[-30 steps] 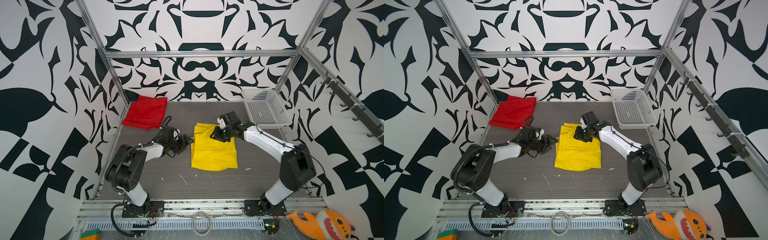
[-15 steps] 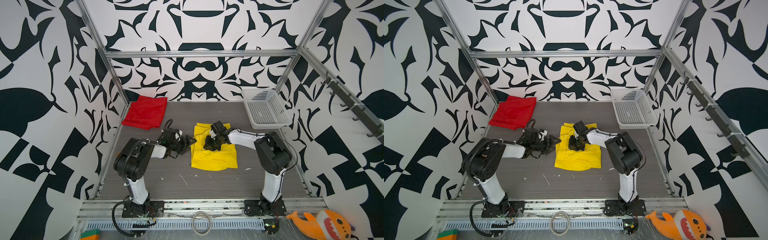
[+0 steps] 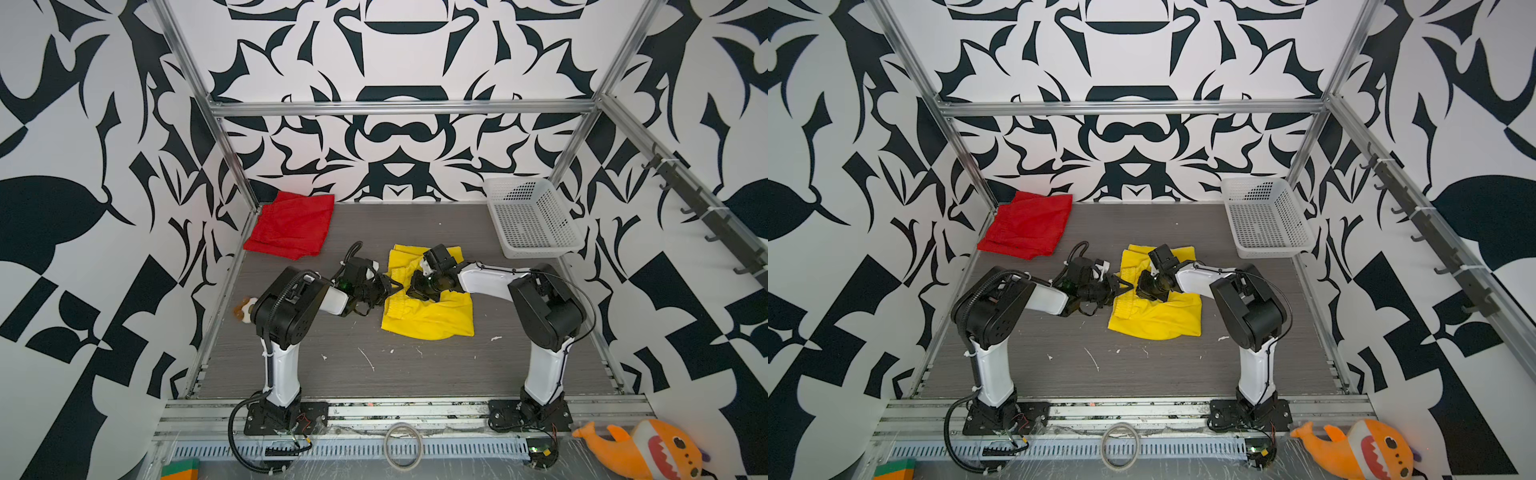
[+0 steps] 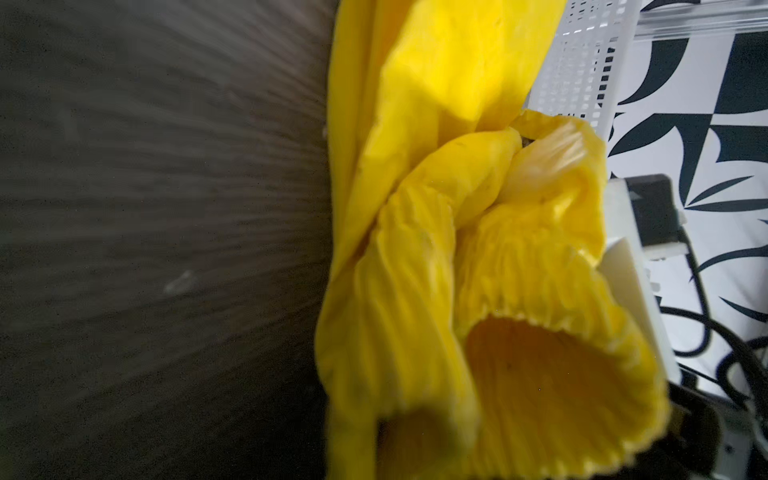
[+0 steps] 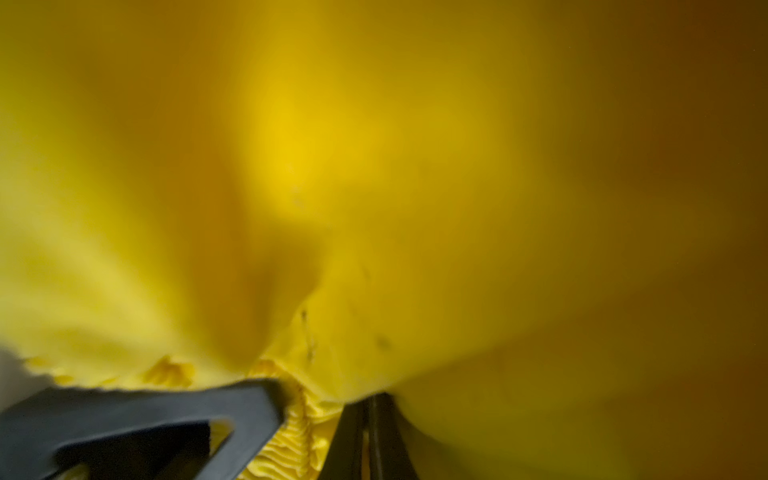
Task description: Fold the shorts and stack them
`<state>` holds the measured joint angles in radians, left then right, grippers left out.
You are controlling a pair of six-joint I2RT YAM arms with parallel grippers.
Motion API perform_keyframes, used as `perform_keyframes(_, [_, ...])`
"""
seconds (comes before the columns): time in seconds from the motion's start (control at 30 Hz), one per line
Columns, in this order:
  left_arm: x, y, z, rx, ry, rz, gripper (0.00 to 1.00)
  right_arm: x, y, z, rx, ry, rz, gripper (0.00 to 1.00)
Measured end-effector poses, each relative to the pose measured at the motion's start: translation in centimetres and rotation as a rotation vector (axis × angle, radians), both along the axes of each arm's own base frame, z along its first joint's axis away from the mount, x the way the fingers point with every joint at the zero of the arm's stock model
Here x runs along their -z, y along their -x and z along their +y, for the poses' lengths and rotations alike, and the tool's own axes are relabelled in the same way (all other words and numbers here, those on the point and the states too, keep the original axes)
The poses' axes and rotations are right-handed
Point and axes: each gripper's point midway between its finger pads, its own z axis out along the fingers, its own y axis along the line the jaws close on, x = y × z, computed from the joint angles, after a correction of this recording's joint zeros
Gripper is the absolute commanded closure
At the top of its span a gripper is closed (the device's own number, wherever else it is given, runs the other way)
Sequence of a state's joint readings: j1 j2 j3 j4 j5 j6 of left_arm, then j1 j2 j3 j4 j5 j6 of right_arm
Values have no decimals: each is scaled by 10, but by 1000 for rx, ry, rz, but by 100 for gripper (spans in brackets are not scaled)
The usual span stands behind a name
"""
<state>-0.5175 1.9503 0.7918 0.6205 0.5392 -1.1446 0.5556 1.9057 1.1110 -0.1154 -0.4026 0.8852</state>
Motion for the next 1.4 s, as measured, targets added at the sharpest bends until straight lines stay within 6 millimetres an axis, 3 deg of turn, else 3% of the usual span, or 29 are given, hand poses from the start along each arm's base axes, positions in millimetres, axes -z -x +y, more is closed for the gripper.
perform_keyframes(0.1, [3,3,0,10,-22,5,88,-10,3,-3,1,-8,-21,75])
perform_keyframes(0.23, [-5,5,1,46,-101,1,98,-46,9,-22,16,-25,-88,69])
perform_keyframes(0.33, [-24,-3,4,86,-217,-36,100,-78,9,-54,68,-38,-154,68])
perform_keyframes(0.43, [-54,-18,9,144,-348,-123,100,-92,13,-91,131,-16,-194,68])
perform_keyframes(0.53, [-87,-36,19,191,-465,-213,100,-83,29,-110,148,22,-172,68])
perform_keyframes(0.73, [-131,-67,61,268,-712,-348,100,-56,58,-119,123,75,-82,68])
perform_keyframes(1.13, [-158,-142,159,302,-1030,-431,100,-47,76,-127,131,82,-69,68])
perform_keyframes(1.4, [-177,-183,203,257,-1144,-476,100,-44,92,-134,148,80,-71,68])
